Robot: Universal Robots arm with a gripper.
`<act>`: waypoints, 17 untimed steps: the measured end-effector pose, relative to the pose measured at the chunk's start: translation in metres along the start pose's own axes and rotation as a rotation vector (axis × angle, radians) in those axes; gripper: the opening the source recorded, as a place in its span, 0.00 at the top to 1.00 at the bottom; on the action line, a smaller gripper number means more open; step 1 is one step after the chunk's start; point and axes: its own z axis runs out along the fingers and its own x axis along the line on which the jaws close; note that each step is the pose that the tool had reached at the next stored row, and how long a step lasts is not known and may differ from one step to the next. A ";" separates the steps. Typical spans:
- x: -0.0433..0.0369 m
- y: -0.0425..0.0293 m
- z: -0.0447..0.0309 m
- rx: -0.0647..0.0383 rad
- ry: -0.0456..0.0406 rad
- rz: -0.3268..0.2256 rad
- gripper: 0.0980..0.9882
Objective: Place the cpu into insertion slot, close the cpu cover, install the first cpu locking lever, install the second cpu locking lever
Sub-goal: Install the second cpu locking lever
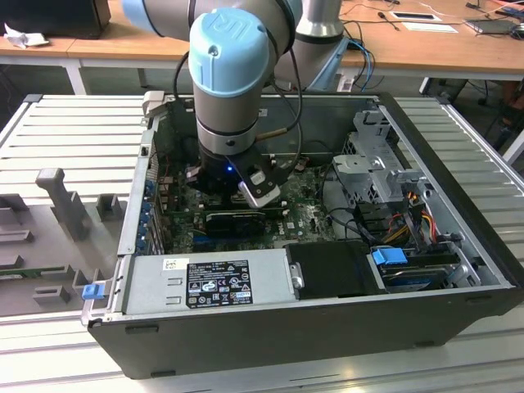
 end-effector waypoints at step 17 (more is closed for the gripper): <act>0.0020 -0.0023 0.0092 -0.065 -0.0049 0.000 0.99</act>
